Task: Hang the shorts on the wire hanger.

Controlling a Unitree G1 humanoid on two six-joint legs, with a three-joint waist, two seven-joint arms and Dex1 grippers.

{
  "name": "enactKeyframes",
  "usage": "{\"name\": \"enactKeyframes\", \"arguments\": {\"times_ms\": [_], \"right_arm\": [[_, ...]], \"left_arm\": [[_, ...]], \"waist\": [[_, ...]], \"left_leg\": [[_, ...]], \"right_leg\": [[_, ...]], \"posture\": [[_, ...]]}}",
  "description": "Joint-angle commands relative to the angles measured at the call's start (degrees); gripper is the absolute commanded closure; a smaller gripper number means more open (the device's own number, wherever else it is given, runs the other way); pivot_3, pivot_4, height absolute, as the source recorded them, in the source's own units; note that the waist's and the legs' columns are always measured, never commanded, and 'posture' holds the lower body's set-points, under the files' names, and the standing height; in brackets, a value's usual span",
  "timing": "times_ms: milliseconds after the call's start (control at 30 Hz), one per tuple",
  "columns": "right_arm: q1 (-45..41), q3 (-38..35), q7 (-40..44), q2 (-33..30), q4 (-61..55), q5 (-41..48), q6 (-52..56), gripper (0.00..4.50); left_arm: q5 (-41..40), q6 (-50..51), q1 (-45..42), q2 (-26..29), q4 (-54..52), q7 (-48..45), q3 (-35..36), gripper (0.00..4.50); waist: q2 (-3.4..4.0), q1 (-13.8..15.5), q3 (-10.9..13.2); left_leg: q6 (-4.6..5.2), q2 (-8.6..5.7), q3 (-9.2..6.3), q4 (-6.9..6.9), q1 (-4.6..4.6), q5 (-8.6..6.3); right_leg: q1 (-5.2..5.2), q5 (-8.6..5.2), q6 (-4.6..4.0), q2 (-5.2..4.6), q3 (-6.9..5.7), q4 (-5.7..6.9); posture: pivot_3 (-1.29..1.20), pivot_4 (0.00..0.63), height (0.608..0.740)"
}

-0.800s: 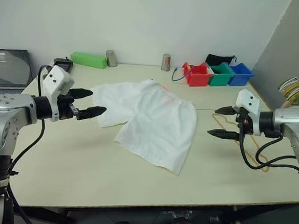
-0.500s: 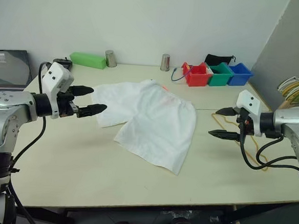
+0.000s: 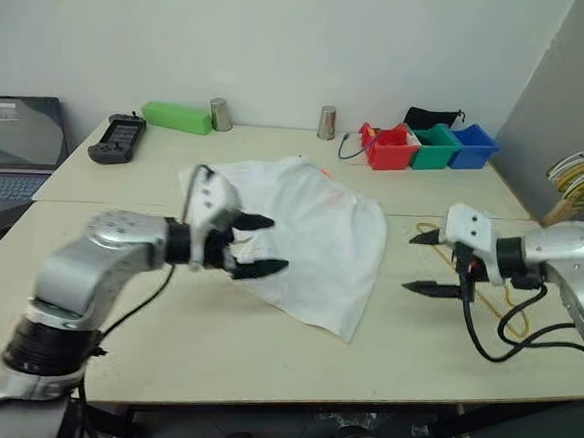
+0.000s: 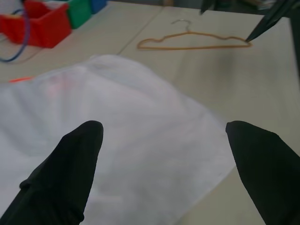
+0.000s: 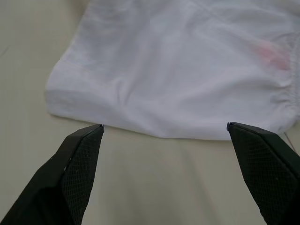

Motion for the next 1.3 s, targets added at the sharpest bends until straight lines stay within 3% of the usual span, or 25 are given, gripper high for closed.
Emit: {"name": "enactKeyframes", "arguments": {"times_ms": [33, 200, 533, 667, 933, 1200, 1300], "right_arm": [[3.5, 0.0, -1.0, -1.2, -4.9, -1.5, -1.2, 0.03], [8.9, -0.4, -4.1, -0.2, -7.7, -2.2, -0.5, 0.03], [13.3, -3.6, -8.5, 0.3, -12.6, -0.5, 4.2, 0.03], [13.7, -4.6, -9.8, 0.9, -14.1, 0.8, 6.3, 0.0], [11.6, -4.2, -10.8, 1.2, -13.3, 1.5, 7.1, 0.0], [6.5, -1.0, -10.5, 3.8, -9.3, -0.2, 5.3, 0.0], [4.5, 0.6, -10.2, 5.3, -6.8, -1.1, 3.6, 0.0]], "left_arm": [[5.8, -7.4, -1.1, -0.9, -0.1, -2.8, -7.2, 0.0], [16.6, -20.5, -5.5, -6.5, 11.2, -7.6, -20.0, 0.0], [27.2, -36.4, -10.0, -13.5, 31.0, -12.0, -26.8, 0.0], [28.0, -37.9, -11.1, -15.2, 35.0, -14.2, -26.5, 0.7], [30.7, -40.9, -12.1, -16.6, 38.2, -15.6, -25.9, 2.54], [29.8, -39.9, -10.9, -14.9, 34.8, -15.1, -22.9, 4.29], [27.6, -38.2, -7.5, -10.6, 28.6, -16.3, -20.0, 4.44]], "waist": [[0.01, -0.1, 0.0], [0.18, -0.3, -0.2], [0.27, -3.7, -0.4], [0.27, -5.2, -0.4], [0.3, -7.8, -0.4], [0.34, -8.2, -0.4], [0.37, -8.0, -0.4]], "left_leg": [[0.0, -0.04, 0.01, 0.0, 0.03, 0.0], [0.0, -0.16, 0.25, 0.07, 0.21, 0.01], [0.02, -0.06, 0.61, 0.16, 0.28, 0.01], [0.03, -0.04, 0.48, 0.16, 0.26, 0.01], [0.03, -0.03, 0.28, 0.16, 0.27, 0.01], [0.03, 0.0, 0.15, 0.16, 0.27, 0.01], [0.03, 0.02, 0.13, 0.15, 0.26, 0.01]], "right_leg": [[0.02, 0.0, 0.0, 0.03, 0.0, 0.01], [0.18, -0.09, 0.13, 0.15, 0.13, 0.01], [0.22, -0.05, 0.29, 0.33, 0.36, -0.03], [0.21, -0.04, 0.32, 0.32, 0.38, -0.04], [0.21, -0.01, 0.38, 0.31, 0.4, -0.02], [0.21, 0.0, 0.4, 0.3, 0.34, 0.01], [0.21, 0.0, 0.4, 0.28, 0.35, 0.01]], "posture": [[-0.09, 0.0, 0.74], [-0.15, 0.0, 0.74], [-0.24, 0.007, 0.74], [-0.25, 0.008, 0.74], [-0.25, 0.009, 0.74], [-0.19, 0.005, 0.74], [-0.15, 0.002, 0.74]]}}
